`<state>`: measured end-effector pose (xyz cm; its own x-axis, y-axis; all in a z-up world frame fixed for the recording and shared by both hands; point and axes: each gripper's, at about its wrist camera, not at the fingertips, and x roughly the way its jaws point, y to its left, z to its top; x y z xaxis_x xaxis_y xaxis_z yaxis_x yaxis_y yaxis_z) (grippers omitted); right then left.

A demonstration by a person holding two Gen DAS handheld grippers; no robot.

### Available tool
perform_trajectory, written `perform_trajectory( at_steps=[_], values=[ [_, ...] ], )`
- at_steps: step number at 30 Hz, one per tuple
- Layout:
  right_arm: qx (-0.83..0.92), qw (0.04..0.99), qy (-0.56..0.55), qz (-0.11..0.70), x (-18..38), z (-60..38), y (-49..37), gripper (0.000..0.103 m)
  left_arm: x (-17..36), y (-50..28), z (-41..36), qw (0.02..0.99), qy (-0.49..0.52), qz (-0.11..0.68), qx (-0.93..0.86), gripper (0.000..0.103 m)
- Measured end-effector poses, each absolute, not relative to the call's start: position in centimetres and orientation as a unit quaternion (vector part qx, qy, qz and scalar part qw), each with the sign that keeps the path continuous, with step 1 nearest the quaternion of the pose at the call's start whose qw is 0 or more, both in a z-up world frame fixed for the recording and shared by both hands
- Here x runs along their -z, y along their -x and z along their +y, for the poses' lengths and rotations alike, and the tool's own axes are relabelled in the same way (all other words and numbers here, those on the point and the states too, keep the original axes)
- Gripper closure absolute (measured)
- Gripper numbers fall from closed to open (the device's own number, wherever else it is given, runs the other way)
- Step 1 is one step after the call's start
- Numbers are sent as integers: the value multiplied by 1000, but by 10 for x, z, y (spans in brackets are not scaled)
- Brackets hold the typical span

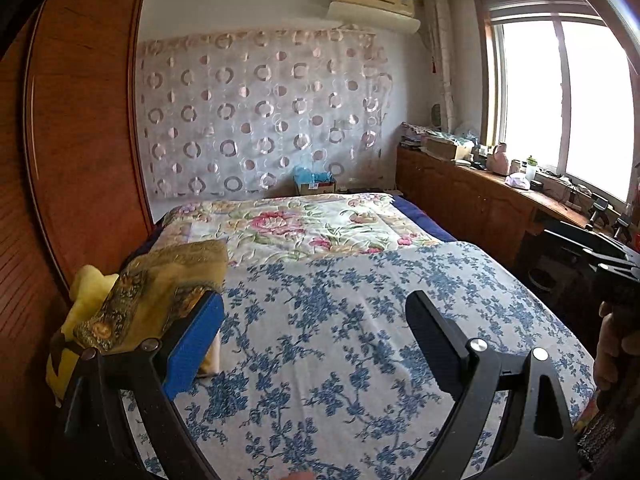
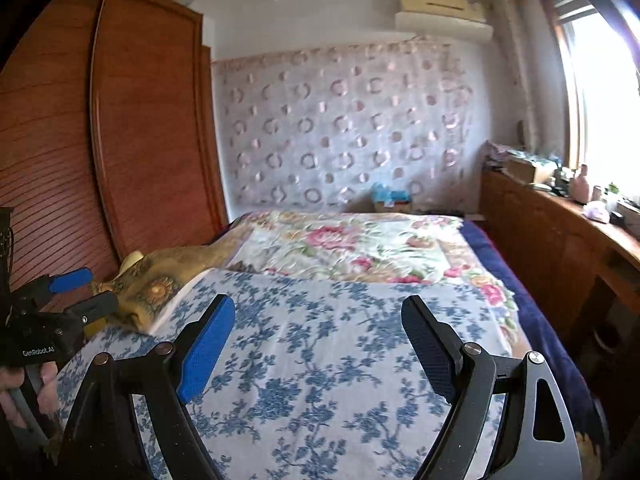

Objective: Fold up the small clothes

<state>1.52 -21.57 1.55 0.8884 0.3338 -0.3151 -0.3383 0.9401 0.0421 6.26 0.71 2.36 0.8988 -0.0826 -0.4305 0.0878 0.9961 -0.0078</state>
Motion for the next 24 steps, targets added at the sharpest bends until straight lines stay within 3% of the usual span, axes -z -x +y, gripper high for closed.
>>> perform_trajectory(
  at_steps=[24],
  values=[
    [-162,974,4,157,-3,-219,-29,17,-30,-56,-1,977,3,211,35,10]
  ],
)
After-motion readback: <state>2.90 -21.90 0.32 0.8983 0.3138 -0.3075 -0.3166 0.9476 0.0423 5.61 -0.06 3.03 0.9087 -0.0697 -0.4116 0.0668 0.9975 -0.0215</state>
